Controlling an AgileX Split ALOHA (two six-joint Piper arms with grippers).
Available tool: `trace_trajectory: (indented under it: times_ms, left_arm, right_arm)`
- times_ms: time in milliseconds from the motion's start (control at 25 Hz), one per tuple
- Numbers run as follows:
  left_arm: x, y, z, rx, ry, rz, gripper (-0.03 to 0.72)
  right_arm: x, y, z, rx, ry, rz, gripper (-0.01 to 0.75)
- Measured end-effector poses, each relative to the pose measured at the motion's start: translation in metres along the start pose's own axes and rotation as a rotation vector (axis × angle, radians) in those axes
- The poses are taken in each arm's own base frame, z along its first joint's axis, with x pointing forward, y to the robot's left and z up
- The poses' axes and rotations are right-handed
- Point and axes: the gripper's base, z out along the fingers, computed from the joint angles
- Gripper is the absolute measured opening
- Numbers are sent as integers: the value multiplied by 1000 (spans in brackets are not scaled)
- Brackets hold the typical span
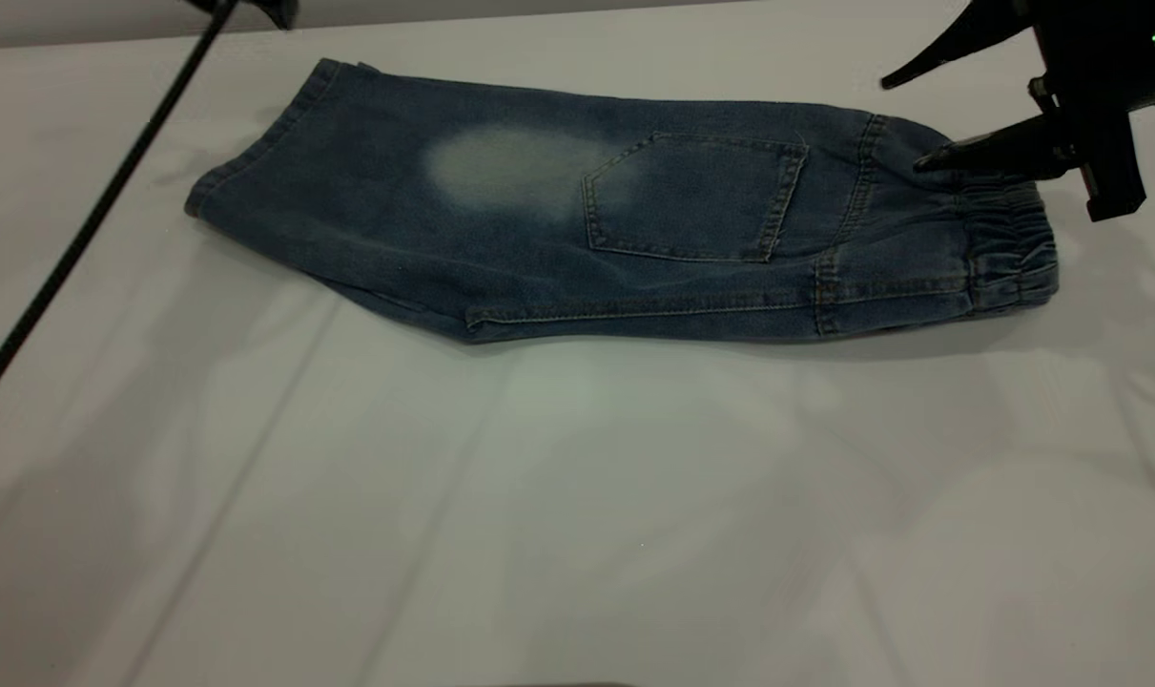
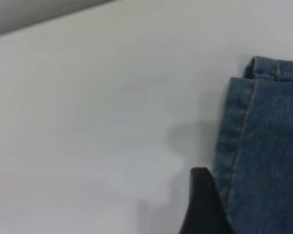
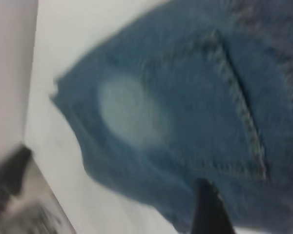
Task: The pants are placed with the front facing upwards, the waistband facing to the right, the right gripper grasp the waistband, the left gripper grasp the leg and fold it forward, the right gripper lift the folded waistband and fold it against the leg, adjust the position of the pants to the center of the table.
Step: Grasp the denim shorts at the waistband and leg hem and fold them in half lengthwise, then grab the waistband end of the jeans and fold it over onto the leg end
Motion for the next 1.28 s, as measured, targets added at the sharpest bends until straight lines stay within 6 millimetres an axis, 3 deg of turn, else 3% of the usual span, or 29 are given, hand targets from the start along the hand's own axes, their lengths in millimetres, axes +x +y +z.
trace_trajectory:
  times_ms: [120,320,520,680,1080,1280]
  left_arm:
    - [-5,2,-7,-10,2,20,430]
    - [-4,3,-7,-13,10,22,430]
    - [-4,3,-7,-13,12,23,430]
    - [-3,3,-7,-15,17,23,430]
    - [-2,3,-8,-19,30,23,430]
    - [2,4,-8,-33,77,23,426]
  right_arm:
    - [8,-3,0,25,89,-79,398]
    - [18,-15,-3,146,216,-177,510]
    - [15,-28,-6,305,192,-108,589]
    - [6,-32,-6,363,81,-41,587]
    - [-3,-45,5,359,5,49,584]
    - [-11,-44,5,343,-83,21,490]
